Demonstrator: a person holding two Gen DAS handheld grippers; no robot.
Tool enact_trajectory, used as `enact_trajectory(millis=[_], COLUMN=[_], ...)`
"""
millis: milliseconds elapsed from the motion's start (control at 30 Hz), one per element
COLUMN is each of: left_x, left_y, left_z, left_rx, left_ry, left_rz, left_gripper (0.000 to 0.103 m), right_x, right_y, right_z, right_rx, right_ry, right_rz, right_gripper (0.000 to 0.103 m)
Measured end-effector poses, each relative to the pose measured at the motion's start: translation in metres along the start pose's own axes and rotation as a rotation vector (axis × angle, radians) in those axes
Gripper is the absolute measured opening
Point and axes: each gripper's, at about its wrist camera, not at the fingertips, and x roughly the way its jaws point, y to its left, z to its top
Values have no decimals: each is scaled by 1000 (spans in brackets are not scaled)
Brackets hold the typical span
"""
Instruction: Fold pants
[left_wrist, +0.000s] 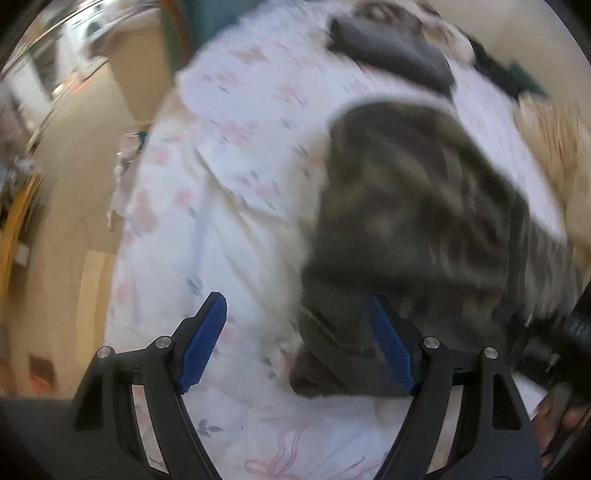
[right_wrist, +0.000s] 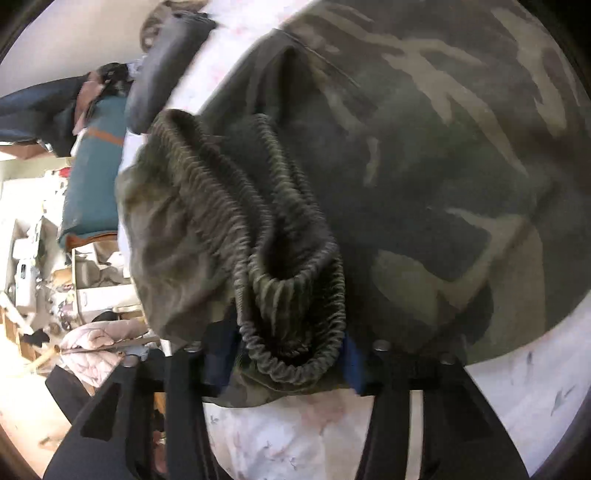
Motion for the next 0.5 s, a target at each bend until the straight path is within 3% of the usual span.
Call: enact_trajectory(millis=[133, 200, 333, 367, 400, 433, 500], left_x=[26, 32, 32, 32, 32, 33, 33], left_y=[-2, 0, -3, -3, -4, -5, -9], left_z=[-14, -17, -17, -18, -19, -19, -20], left_rx=[10, 4, 23, 19, 21, 30, 48], left_ry=[109, 124, 116, 114, 113, 110, 109], left_rz=[7, 12, 37, 39, 42, 47, 56], left_gripper=[77, 81, 83, 83, 83, 83, 84], right_x=[-24, -48, -63, -57, -42, -35, 7], right_y=[17, 32, 98, 115, 128, 130, 143], right_z=[3, 13, 31, 36, 44, 42, 57], right_rx=[-65, -93, -383, -453, -510, -536, -547], right_ry=[-36, -115, -168, -147, -99, -59, 37], right_rz=[-109, -140, -147, -143, -131, -125, -138], right_gripper=[58, 60, 59, 53, 29, 15, 9])
